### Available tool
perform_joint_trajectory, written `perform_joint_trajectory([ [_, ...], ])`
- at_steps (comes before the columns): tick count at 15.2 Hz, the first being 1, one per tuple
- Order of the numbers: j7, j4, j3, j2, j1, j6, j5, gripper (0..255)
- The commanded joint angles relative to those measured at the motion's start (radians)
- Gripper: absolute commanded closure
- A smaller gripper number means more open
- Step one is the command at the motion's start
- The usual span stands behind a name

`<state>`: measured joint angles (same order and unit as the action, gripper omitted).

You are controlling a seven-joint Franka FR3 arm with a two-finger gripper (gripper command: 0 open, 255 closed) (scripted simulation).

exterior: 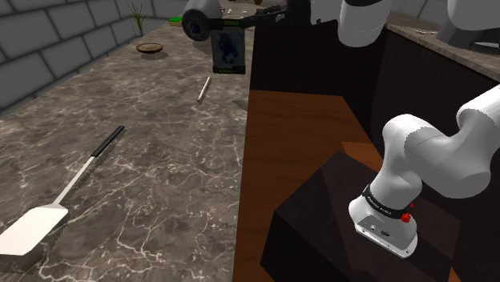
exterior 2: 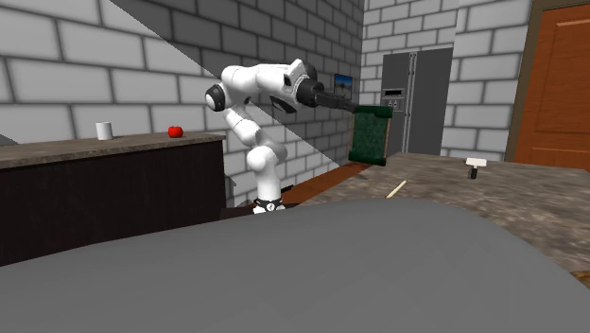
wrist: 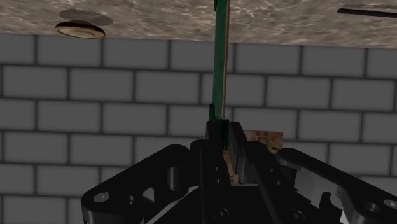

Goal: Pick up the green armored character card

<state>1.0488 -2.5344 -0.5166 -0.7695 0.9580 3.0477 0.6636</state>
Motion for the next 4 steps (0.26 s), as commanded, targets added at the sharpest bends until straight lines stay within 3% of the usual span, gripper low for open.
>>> perform_joint_trajectory([
  [1,-0.024,0.024,0.024,0.011,-0.026,-0.028,-0.007,255],
  [4,-0.037,0.036,0.036,0.015,-0.041,-0.043,-0.013,255],
])
